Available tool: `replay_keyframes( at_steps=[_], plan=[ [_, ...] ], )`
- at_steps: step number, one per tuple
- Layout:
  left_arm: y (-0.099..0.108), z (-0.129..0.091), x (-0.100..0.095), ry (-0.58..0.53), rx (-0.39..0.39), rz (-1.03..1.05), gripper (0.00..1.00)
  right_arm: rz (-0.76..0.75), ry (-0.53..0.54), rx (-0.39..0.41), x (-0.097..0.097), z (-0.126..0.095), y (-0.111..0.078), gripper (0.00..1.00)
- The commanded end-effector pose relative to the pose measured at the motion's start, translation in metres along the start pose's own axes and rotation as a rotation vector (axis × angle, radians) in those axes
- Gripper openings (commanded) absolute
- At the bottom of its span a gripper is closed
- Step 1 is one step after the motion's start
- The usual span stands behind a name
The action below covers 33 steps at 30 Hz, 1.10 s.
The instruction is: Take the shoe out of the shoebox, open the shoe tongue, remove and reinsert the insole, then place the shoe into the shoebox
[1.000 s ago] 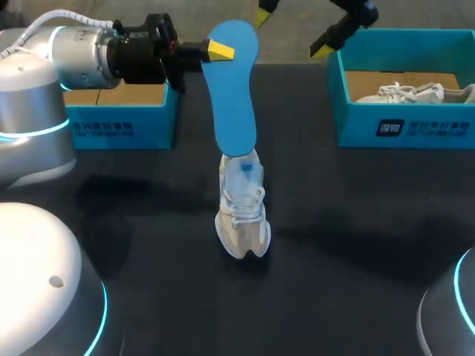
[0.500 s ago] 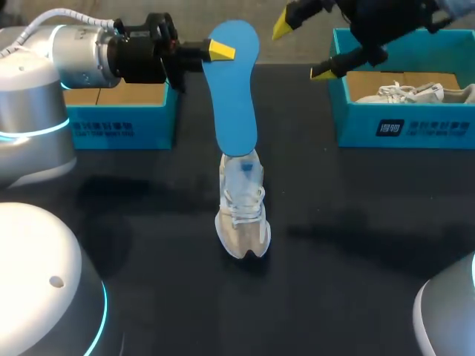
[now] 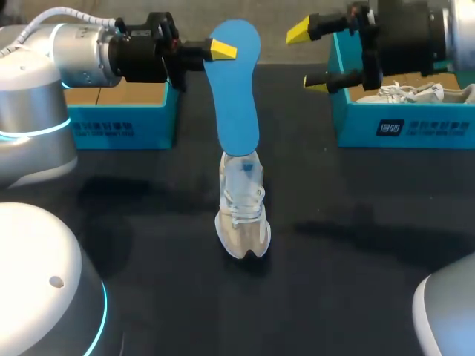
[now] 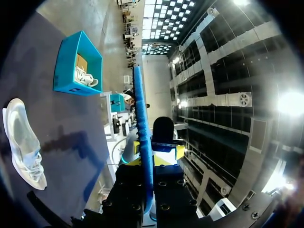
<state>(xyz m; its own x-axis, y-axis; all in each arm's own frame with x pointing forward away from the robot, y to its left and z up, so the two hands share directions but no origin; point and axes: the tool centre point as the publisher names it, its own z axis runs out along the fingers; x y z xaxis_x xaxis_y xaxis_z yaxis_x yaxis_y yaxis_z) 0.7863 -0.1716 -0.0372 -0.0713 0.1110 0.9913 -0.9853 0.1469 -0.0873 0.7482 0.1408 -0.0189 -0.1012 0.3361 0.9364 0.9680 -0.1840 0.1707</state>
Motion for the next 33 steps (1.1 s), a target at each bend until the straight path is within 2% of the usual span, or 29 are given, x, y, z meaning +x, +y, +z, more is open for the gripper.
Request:
replay_keyframes(
  at_steps=[1, 18, 28, 31, 33],
  plan=[
    [0.0, 0.001, 0.0, -0.005, 0.0, 0.0, 0.0, 0.002, 0.448, 0.003, -0.008, 0.002, -0.002, 1.0],
    [0.003, -0.001, 0.006, -0.02, -0.018, 0.019, 0.0, 0.017, 0.367, 0.038, -0.017, 0.003, 0.0, 1.0],
    [0.002, -0.002, 0.005, -0.042, -0.03, 0.026, 0.0, 0.034, 0.36, 0.052, -0.021, 0.005, -0.003, 1.0],
    [0.003, -0.002, 0.004, -0.028, -0.079, 0.114, 0.0, 0.034, 0.36, 0.052, -0.021, 0.005, -0.003, 1.0],
    [0.002, -0.004, 0.005, -0.045, -0.078, 0.249, 0.0, 0.034, 0.36, 0.052, -0.021, 0.005, -0.003, 1.0]
  ],
)
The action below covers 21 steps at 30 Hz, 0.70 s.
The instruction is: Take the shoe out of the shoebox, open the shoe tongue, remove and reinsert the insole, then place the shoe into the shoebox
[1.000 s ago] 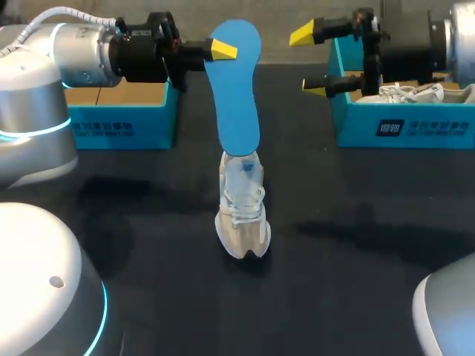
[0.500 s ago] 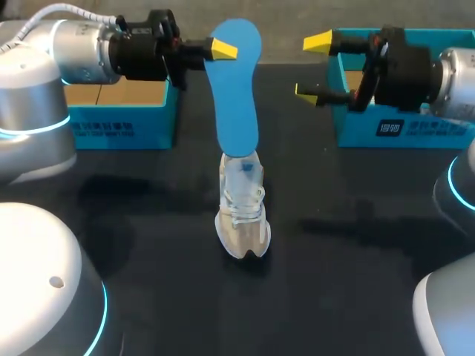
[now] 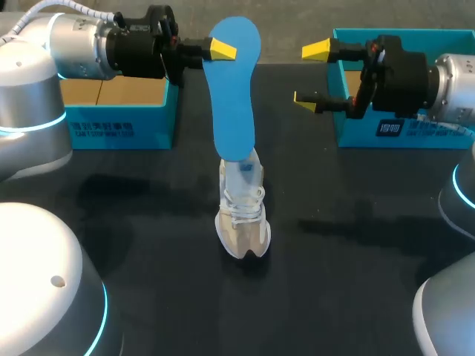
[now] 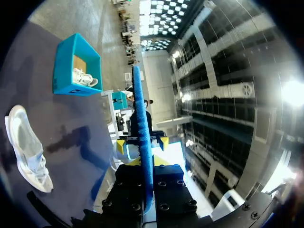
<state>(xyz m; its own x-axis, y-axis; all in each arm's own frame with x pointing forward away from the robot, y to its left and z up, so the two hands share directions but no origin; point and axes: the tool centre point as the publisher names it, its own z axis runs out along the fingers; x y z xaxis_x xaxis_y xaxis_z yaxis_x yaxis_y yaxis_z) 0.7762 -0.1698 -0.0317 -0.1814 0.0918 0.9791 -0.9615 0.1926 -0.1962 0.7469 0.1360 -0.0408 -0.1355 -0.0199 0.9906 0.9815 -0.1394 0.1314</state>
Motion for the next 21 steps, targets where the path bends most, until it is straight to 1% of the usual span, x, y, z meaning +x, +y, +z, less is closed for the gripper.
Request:
replay_keyframes(
  at_steps=[1, 2, 4, 5, 7, 8, 10, 11, 12, 21],
  plan=[
    [-0.007, -0.006, -0.001, -0.025, -0.025, 0.177, 0.0, 0.001, -0.003, 0.0, 0.0, 0.003, 0.002, 1.0],
    [-0.009, -0.008, -0.001, -0.037, -0.014, 0.236, 0.0, 0.001, -0.003, 0.0, 0.0, 0.003, 0.002, 1.0],
    [-0.01, -0.01, 0.001, -0.052, -0.048, 0.347, 0.0, 0.001, -0.003, 0.0, 0.0, 0.003, 0.002, 1.0],
    [-0.011, -0.011, 0.002, -0.076, -0.046, 0.414, 0.0, 0.001, -0.003, 0.0, 0.0, 0.003, 0.002, 1.0],
    [-0.011, -0.012, 0.005, -0.075, -0.072, 0.519, 0.0, 0.001, -0.003, 0.0, 0.0, 0.003, 0.002, 1.0],
    [-0.012, -0.013, 0.007, -0.084, -0.05, 0.557, 0.0, 0.001, -0.003, 0.0, 0.0, 0.003, 0.002, 1.0],
    [-0.015, -0.013, 0.01, -0.067, -0.032, 0.6, 0.0, 0.001, -0.003, 0.0, 0.0, 0.003, 0.002, 1.0],
    [-0.017, -0.014, 0.009, -0.072, 0.002, 0.637, 0.0, 0.001, -0.003, 0.0, 0.0, 0.003, 0.002, 1.0],
    [-0.019, -0.014, 0.009, -0.066, 0.019, 0.634, 0.0, 0.001, -0.003, 0.0, 0.0, 0.003, 0.002, 1.0],
    [-0.019, -0.014, 0.009, -0.066, 0.019, 0.634, 0.0, 0.001, -0.003, 0.0, 0.0, 0.003, 0.002, 1.0]
  ],
)
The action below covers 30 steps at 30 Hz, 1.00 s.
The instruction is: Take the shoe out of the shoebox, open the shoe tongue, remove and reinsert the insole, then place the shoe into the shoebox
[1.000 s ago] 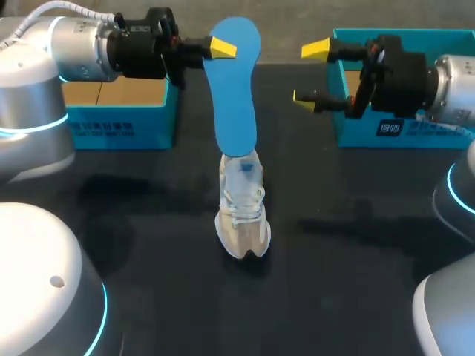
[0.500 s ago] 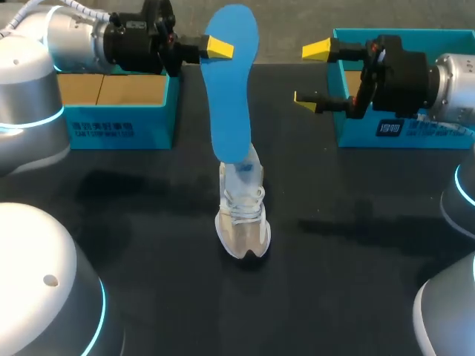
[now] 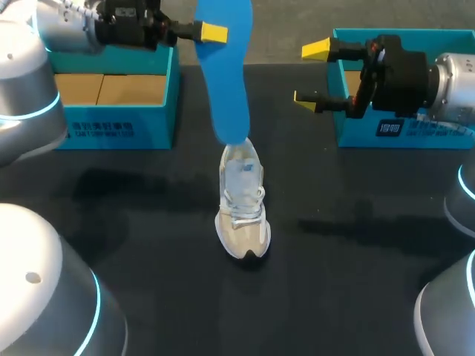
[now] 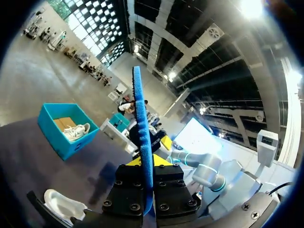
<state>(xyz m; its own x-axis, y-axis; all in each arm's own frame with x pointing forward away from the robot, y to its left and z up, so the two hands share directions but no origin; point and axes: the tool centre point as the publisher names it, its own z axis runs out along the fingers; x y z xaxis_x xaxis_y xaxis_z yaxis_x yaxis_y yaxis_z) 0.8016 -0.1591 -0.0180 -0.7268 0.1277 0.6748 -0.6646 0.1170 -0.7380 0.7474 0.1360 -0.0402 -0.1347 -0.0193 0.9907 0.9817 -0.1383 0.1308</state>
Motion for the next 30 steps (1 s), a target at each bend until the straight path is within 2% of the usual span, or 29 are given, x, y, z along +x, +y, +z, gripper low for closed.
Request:
replay_keyframes(
  at_steps=[1, 6, 7, 9, 10, 12, 13, 14, 15, 16, 18, 20, 23, 25, 27, 30],
  plan=[
    [0.005, 0.001, 0.003, -0.006, 0.014, 0.0, 0.0, 0.0, -0.002, -0.001, 0.0, 0.003, 0.001, 1.0],
    [0.005, 0.001, 0.003, -0.006, 0.014, 0.0, 0.0, 0.0, -0.002, -0.001, 0.0, 0.003, 0.001, 1.0],
    [0.002, 0.0, 0.005, 0.024, 0.04, 0.029, 0.0, 0.0, -0.002, -0.001, 0.0, 0.003, 0.001, 1.0],
    [-0.002, -0.002, 0.006, 0.011, 0.017, 0.183, 0.0, 0.0, -0.002, -0.001, 0.0, 0.003, 0.001, 1.0],
    [-0.002, -0.003, 0.004, -0.008, -0.021, 0.281, 0.0, 0.0, -0.002, -0.001, 0.0, 0.003, 0.001, 1.0],
    [-0.003, -0.005, 0.003, 0.0, -0.021, 0.442, 0.0, 0.0, -0.002, -0.001, 0.0, 0.003, 0.001, 1.0],
    [-0.002, -0.005, 0.0, -0.016, -0.035, 0.565, 0.0, 0.0, -0.002, -0.001, 0.0, 0.003, 0.001, 1.0],
    [0.001, -0.006, -0.003, -0.012, -0.084, 0.747, 0.0, 0.0, -0.002, -0.001, 0.0, 0.003, 0.001, 1.0],
    [0.003, -0.006, -0.005, -0.004, -0.082, 0.798, 0.0, 0.0, -0.002, -0.001, 0.0, 0.003, 0.001, 1.0],
    [0.003, -0.006, -0.007, -0.025, -0.088, 0.939, 0.0, 0.0, -0.002, -0.001, 0.0, 0.003, 0.001, 1.0],
    [0.005, -0.008, -0.015, -0.058, -0.177, 1.163, 0.0, 0.0, -0.002, -0.001, 0.0, 0.003, 0.001, 1.0],
    [0.003, -0.008, -0.019, -0.082, -0.199, 1.371, 0.0, 0.0, -0.002, -0.001, 0.0, 0.003, 0.001, 1.0],
    [-0.004, -0.009, -0.02, -0.12, -0.152, 1.668, 0.0, 0.0, -0.002, -0.001, 0.0, 0.003, 0.001, 1.0],
    [-0.009, -0.009, -0.021, -0.154, -0.102, 1.781, 0.0, 0.0, -0.002, -0.001, 0.0, 0.003, 0.001, 1.0],
    [-0.016, -0.007, -0.02, -0.197, -0.041, 1.754, 0.0, 0.0, -0.002, -0.001, 0.0, 0.003, 0.001, 1.0],
    [-0.016, -0.007, -0.02, -0.197, -0.041, 1.754, 0.0, 0.0, -0.002, -0.001, 0.0, 0.003, 0.001, 1.0]
  ],
)
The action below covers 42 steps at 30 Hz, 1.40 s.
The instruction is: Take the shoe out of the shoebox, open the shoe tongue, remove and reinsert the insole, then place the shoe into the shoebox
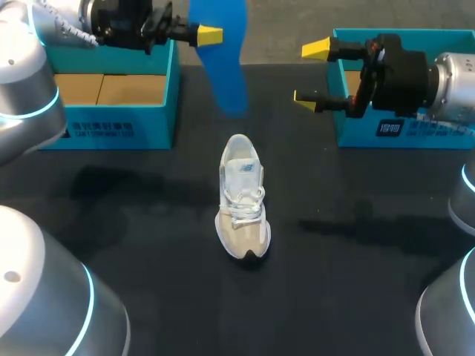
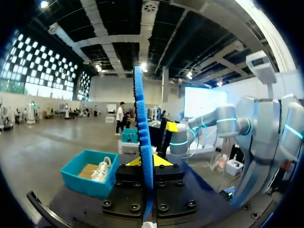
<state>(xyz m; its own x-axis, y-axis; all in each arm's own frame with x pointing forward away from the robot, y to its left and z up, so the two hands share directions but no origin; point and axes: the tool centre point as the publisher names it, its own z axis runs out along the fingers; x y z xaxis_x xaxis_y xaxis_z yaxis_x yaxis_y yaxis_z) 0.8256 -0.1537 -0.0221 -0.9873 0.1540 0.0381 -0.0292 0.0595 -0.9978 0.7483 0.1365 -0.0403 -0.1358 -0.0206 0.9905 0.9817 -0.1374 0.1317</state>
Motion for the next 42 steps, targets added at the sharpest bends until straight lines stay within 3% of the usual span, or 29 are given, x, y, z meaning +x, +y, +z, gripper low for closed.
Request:
replay_keyframes(
  at_steps=[1, 16, 17, 21, 22, 26, 27, 31, 38, 42],
  plan=[
    [-0.002, 0.003, -0.002, -0.168, -0.039, 1.05, 0.0, 0.001, -0.003, -0.002, 0.0, 0.003, 0.0, 1.0],
    [-0.002, 0.003, -0.002, -0.168, -0.039, 1.05, 0.0, 0.001, -0.003, -0.002, 0.0, 0.003, 0.0, 1.0],
    [-0.002, 0.001, -0.003, -0.168, -0.023, 1.111, 0.0, 0.001, -0.003, -0.002, 0.0, 0.003, 0.0, 1.0],
    [0.005, 0.004, -0.004, -0.13, -0.095, 1.394, 0.0, 0.001, -0.003, -0.002, 0.0, 0.003, 0.0, 1.0],
    [0.005, 0.005, -0.003, -0.137, -0.045, 1.399, 0.0, 0.001, -0.003, -0.002, 0.0, 0.003, 0.0, 1.0],
    [0.008, 0.012, -0.004, -0.122, -0.112, 1.651, 0.0, 0.001, -0.003, -0.002, 0.0, 0.003, 0.0, 1.0],
    [0.007, 0.014, -0.003, -0.139, -0.056, 1.639, 0.0, 0.001, -0.003, -0.002, 0.0, 0.003, 0.0, 1.0],
    [0.008, 0.021, -0.001, -0.171, -0.137, 1.865, 0.0, 0.001, -0.003, -0.002, 0.0, 0.003, 0.0, 1.0],
    [0.014, 0.025, -0.001, -0.246, -0.175, 2.07, 0.0, 0.001, -0.003, -0.002, 0.0, 0.003, 0.0, 1.0],
    [0.014, 0.021, -0.001, -0.269, -0.137, 2.064, 0.0, 0.001, -0.003, -0.002, 0.0, 0.003, 0.0, 1.0]
  ],
)
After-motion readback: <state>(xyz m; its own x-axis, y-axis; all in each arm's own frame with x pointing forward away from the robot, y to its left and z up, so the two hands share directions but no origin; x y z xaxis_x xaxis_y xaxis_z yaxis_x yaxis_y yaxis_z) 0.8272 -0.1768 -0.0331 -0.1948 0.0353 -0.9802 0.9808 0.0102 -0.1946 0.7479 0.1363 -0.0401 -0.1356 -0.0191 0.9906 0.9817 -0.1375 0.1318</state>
